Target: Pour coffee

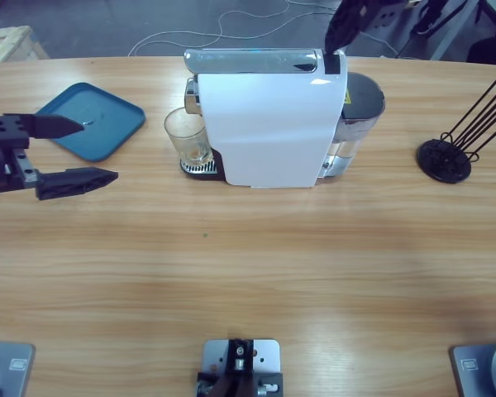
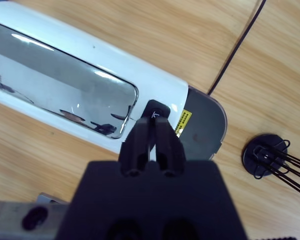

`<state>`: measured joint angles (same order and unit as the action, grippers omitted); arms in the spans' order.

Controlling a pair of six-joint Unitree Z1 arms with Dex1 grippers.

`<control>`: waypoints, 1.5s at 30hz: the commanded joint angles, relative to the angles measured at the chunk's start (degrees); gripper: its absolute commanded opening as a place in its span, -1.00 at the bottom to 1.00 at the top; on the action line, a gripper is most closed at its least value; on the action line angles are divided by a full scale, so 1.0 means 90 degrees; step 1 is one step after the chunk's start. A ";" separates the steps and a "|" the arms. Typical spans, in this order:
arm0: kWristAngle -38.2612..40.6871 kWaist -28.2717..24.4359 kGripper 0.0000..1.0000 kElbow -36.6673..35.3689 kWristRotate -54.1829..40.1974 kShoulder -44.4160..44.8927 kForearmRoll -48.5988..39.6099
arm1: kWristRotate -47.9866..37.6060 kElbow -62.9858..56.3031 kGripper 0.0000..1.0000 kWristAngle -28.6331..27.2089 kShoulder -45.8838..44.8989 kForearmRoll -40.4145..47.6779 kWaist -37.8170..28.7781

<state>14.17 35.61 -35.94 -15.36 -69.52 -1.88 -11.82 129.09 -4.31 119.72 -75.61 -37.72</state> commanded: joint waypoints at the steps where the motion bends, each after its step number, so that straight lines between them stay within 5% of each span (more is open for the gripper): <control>1: -0.0071 -0.0031 1.00 0.0205 0.0017 -0.0195 0.0052 | 0.0160 0.0159 -1.00 -0.0250 -0.0050 0.0077 -0.0014; 2: -0.0071 -0.0031 1.00 0.0205 0.0017 -0.0195 0.0058 | 0.0181 0.0571 -0.18 -0.0379 -0.0232 -0.0056 -0.0083; 3: -0.0071 -0.0031 1.00 0.0205 0.0017 -0.0195 0.0062 | 0.0175 0.0815 0.88 -0.0408 -0.0375 -0.0156 -0.0137; 4: -0.0071 -0.0031 1.00 0.0205 0.0017 -0.0201 0.0066 | 0.0165 0.0942 1.00 -0.0426 -0.0498 -0.0234 -0.0188; 45: -0.0061 -0.0031 0.98 0.0134 0.0040 -0.0147 0.0081 | -0.0635 0.0266 1.00 -0.0115 -0.0420 -0.0759 -0.0497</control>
<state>14.17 35.59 -35.94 -15.36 -69.56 -1.68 -16.51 132.98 -5.88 115.12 -81.57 -41.16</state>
